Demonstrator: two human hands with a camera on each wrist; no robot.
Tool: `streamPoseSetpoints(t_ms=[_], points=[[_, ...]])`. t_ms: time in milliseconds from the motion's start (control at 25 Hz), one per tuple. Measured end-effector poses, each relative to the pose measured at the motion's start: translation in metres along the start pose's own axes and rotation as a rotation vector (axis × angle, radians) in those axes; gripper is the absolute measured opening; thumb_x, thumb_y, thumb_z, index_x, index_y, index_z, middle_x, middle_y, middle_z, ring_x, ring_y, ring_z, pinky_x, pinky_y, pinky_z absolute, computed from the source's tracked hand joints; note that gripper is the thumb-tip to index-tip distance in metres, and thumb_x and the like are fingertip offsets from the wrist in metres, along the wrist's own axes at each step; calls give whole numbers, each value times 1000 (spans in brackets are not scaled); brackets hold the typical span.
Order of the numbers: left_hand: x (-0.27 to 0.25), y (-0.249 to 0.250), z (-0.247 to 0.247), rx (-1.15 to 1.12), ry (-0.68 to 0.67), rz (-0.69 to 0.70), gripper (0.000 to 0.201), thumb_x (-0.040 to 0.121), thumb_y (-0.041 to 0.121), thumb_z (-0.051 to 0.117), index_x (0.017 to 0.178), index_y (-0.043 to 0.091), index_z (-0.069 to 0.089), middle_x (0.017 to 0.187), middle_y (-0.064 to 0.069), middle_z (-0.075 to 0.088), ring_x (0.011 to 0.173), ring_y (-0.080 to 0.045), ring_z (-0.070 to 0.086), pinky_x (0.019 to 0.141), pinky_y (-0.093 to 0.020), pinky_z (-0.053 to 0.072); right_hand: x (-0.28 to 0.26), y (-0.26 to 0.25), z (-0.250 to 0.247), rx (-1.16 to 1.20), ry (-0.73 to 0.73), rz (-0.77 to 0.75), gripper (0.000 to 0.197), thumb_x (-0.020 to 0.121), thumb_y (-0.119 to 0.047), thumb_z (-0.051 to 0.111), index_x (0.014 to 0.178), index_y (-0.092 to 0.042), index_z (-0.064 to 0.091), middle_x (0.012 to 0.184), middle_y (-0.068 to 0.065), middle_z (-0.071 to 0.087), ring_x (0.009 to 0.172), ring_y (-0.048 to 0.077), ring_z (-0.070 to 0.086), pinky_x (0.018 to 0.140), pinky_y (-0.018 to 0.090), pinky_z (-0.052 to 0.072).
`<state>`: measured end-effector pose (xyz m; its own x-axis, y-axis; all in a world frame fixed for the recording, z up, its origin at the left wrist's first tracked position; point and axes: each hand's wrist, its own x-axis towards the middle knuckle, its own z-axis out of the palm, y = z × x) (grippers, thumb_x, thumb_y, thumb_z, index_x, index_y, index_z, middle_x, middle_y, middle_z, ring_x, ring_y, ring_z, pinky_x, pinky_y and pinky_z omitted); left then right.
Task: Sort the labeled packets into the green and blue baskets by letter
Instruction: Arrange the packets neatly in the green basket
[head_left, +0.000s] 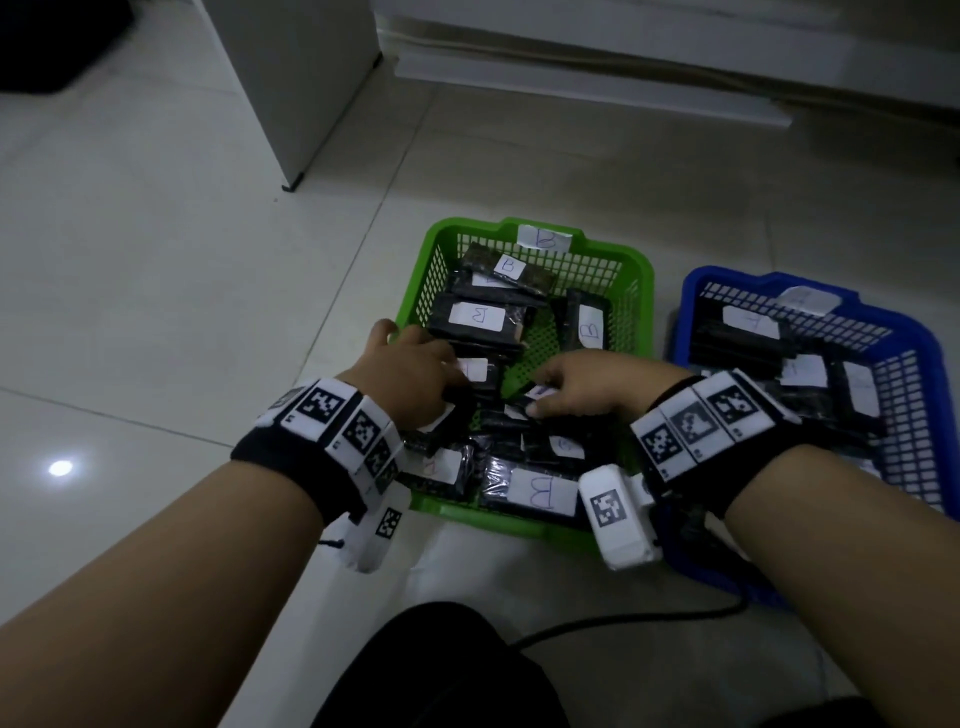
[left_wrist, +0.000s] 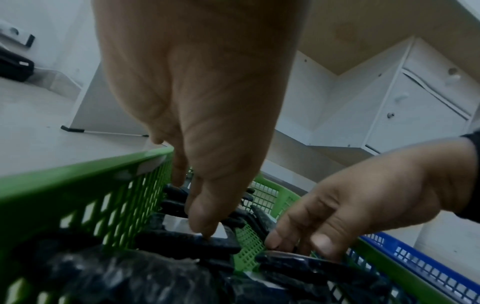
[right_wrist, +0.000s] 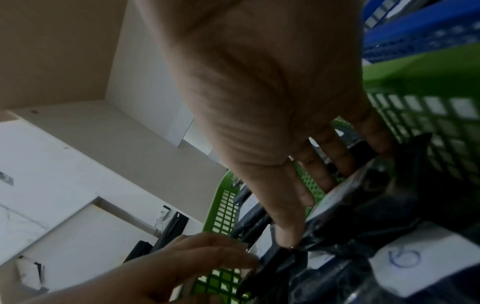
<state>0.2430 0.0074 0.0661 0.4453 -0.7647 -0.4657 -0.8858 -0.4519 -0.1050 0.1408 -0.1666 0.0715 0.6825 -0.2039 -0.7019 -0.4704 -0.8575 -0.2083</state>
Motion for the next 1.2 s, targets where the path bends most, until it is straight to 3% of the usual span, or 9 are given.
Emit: streamPoseSetpoints(t_ms=[120, 240, 320, 400, 480, 680, 840, 1000, 1200], points=[[-4, 5, 0, 6, 52, -30, 39, 86, 52, 47, 120, 37, 56, 125, 4, 53, 121, -22, 43, 102, -44, 25, -8, 6, 5, 8, 7, -7, 82, 80, -28, 72, 148, -15, 28, 146, 11, 41, 127, 29, 47, 102, 33, 43], [-6, 9, 7, -27, -88, -100, 47, 84, 59, 44, 119, 31, 57, 110, 1, 62, 109, -22, 55, 96, -42, 31, -4, 1, 4, -13, 77, -46, 61, 86, -12, 61, 143, -13, 39, 138, 14, 50, 118, 30, 53, 90, 28, 45], [-9, 13, 11, -76, -117, -136, 51, 83, 60, 44, 124, 31, 53, 109, 0, 64, 108, -22, 57, 97, -41, 33, 1, -2, -1, -116, 67, -67, 54, 89, -7, 50, 141, -17, 42, 138, 15, 48, 120, 33, 49, 92, 29, 44], [-12, 15, 9, -81, -106, -139, 54, 82, 60, 48, 127, 29, 50, 110, -2, 64, 108, -23, 57, 97, -40, 33, 4, -2, -3, -224, -9, -48, 63, 91, -14, 47, 149, -28, 27, 148, 13, 36, 132, 35, 35, 105, 36, 36], [-15, 16, 3, -106, -107, -131, 59, 78, 58, 55, 128, 27, 48, 110, -2, 63, 107, -24, 58, 96, -39, 35, 5, -1, -3, -276, -90, -33, 67, 92, -25, 48, 151, -32, 16, 153, 9, 30, 137, 32, 30, 107, 36, 32], [-15, 7, -8, -218, -146, -124, 74, 63, 60, 68, 129, 33, 48, 115, 1, 62, 109, -24, 56, 92, -36, 42, 9, 4, -6, -416, -64, -21, 63, 85, -32, 56, 144, -26, 35, 144, 12, 26, 134, 33, 22, 108, 51, 33], [-6, -7, -18, -336, -39, -134, 75, 59, 53, 71, 127, 30, 51, 114, -2, 60, 103, -26, 57, 86, -39, 51, 2, 9, -16, -362, -19, -103, 61, 86, -15, 59, 142, -26, 37, 142, 8, 35, 130, 31, 29, 107, 46, 34], [-2, -10, -19, -389, 140, -161, 79, 62, 46, 73, 132, 24, 47, 121, -6, 52, 110, -29, 51, 89, -45, 50, 2, 11, -22, -49, 104, -236, 43, 89, -22, 61, 130, -21, 49, 130, 8, 55, 117, 27, 51, 99, 38, 43], [0, -8, -16, -372, 235, -137, 61, 71, 29, 70, 128, 23, 50, 119, -3, 53, 109, -27, 50, 87, -42, 50, 14, -7, -5, -67, -57, -201, 51, 96, -33, 51, 143, -18, 37, 144, 7, 46, 125, 26, 48, 99, 30, 37]])
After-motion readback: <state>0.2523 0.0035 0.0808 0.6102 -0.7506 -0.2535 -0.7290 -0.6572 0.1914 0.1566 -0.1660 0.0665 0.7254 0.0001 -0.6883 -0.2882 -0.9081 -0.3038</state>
